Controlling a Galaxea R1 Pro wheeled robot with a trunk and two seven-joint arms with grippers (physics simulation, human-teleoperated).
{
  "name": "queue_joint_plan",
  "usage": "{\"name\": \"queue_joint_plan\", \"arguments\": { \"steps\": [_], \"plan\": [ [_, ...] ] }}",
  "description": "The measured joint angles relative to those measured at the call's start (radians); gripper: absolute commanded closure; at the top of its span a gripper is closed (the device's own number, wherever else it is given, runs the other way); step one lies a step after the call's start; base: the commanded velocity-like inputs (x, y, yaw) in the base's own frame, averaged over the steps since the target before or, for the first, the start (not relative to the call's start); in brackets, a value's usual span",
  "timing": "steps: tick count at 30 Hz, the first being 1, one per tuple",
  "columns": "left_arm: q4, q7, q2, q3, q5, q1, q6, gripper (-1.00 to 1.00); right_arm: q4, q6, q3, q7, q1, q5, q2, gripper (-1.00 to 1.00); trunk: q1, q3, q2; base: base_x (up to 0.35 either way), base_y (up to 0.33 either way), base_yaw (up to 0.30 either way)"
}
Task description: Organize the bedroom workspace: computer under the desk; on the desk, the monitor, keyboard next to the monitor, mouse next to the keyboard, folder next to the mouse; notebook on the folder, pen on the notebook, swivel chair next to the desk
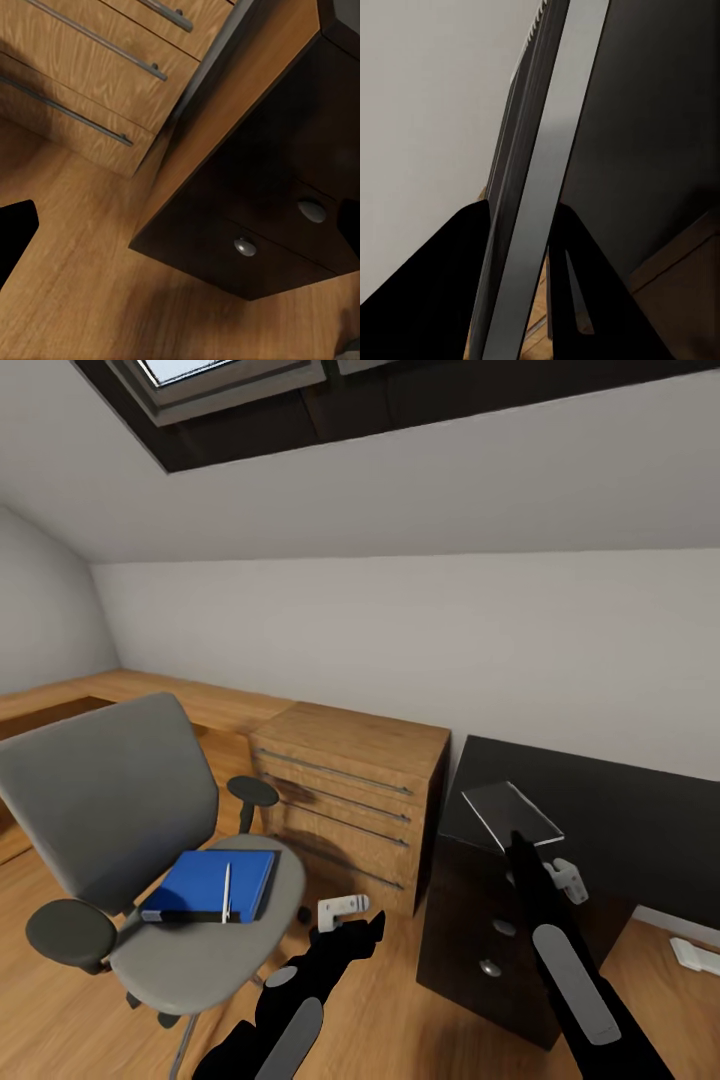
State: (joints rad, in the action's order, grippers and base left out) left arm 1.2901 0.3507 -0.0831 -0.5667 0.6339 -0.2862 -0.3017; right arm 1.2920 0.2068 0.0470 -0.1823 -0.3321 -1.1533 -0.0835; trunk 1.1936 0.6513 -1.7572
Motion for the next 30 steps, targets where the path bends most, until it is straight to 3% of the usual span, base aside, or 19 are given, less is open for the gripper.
{"name": "queue_joint_plan", "arguments": {
  "steps": [7, 10, 12, 15, 26, 30],
  "plan": [
    [0.0, 0.0, 0.0, 0.0, 0.0, -0.001, 0.0, -1.0, -0.001, -0.004, -0.002, -0.006, 0.0, -0.023, 0.0, 1.0, 0.027, 0.022, -0.049, 0.0, 0.0, 0.0],
    [0.0, 0.0, 0.0, 0.0, 0.0, -0.001, 0.0, -1.0, -0.001, -0.004, -0.003, -0.016, 0.0, -0.089, 0.0, 1.0, 0.038, 0.031, -0.07, 0.0, 0.0, 0.0],
    [0.0, 0.0, 0.0, 0.0, 0.0, 0.0, 0.0, -1.0, -0.002, -0.003, -0.001, -0.039, 0.0, -0.178, 0.0, 1.0, 0.046, 0.038, -0.084, 0.0, 0.0, 0.0],
    [0.0, 0.0, 0.0, 0.0, 0.0, 0.0, 0.0, -1.0, -0.002, -0.003, 0.002, -0.05, 0.0, -0.22, 0.0, 1.0, 0.058, 0.047, -0.105, 0.0, 0.0, 0.0],
    [0.0, 0.0, 0.0, 0.0, 0.0, -0.001, 0.0, -1.0, -0.007, -0.001, 0.002, -0.054, 0.0, -0.235, 0.0, 1.0, 0.1, 0.081, -0.182, 0.0, 0.0, 0.0],
    [0.0, 0.0, 0.0, 0.0, 0.0, -0.001, 0.0, -1.0, -0.001, -0.003, 0.002, -0.054, -0.001, -0.217, 0.0, 1.0, 0.115, 0.094, -0.21, 0.0, 0.0, 0.0]
  ]
}}
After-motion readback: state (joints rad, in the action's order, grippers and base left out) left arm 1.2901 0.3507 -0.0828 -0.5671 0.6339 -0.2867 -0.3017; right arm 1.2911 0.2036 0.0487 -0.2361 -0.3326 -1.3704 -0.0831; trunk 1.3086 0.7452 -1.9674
